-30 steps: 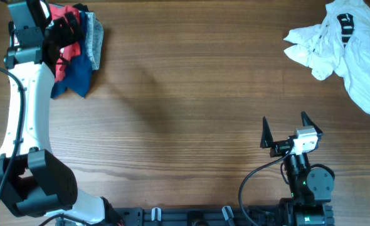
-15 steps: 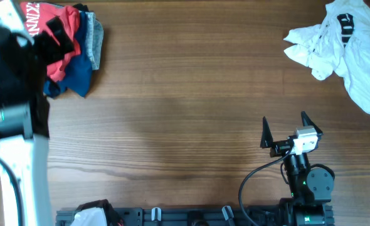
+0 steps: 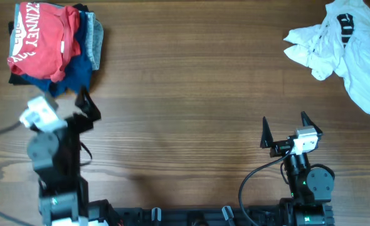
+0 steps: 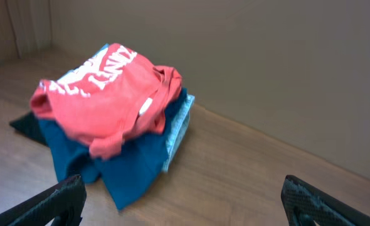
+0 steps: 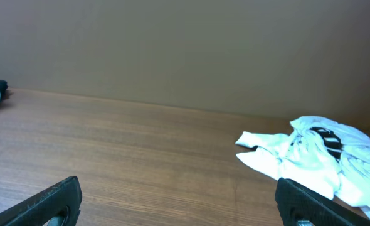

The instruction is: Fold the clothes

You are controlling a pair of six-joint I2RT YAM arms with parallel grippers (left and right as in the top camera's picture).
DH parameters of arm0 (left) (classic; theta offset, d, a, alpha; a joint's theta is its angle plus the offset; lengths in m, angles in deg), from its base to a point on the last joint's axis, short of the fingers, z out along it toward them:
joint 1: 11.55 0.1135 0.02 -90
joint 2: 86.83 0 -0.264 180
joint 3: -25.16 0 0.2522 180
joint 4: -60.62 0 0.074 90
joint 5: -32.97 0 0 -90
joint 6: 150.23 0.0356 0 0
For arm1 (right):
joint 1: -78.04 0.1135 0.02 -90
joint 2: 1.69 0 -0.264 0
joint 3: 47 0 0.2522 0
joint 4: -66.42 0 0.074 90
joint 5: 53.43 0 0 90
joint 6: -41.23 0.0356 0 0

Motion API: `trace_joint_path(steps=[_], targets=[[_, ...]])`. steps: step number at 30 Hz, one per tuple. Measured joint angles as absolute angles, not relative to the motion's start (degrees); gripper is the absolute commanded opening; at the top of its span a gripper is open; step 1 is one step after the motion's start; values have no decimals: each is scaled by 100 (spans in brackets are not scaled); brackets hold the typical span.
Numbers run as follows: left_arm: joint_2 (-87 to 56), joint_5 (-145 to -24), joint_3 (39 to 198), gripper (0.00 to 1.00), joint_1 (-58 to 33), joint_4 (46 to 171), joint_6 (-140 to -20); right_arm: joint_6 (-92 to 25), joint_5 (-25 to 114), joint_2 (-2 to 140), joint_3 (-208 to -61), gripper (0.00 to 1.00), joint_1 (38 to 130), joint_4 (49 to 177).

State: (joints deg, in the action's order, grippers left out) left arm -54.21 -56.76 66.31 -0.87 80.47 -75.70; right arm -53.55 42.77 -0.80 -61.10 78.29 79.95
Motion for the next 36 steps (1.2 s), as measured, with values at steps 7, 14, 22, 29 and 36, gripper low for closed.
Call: trace_joint_path(steps=[7, 14, 22, 29, 36], targets=[[-6669, -5697, 5672, 100, -373, 7979, -7668, -5355, 4275, -80, -6110, 100, 7829, 7995], [-7635, -5697, 4889, 100, -708, 7498, -7557, -5355, 4277, -80, -6112, 100, 7829, 7995], [-8418, -5695, 4221, 100, -734, 7188, -7533, -5355, 4277, -80, -6112, 100, 7829, 7995], [-8599, -5695, 4004, 100, -732, 7000, -7489, -5355, 4277, -80, -6110, 100, 7829, 7995], [-8605, -5697, 3991, 100, -732, 7568, -7211, -5355, 4277, -80, -6110, 100, 7829, 7995]])
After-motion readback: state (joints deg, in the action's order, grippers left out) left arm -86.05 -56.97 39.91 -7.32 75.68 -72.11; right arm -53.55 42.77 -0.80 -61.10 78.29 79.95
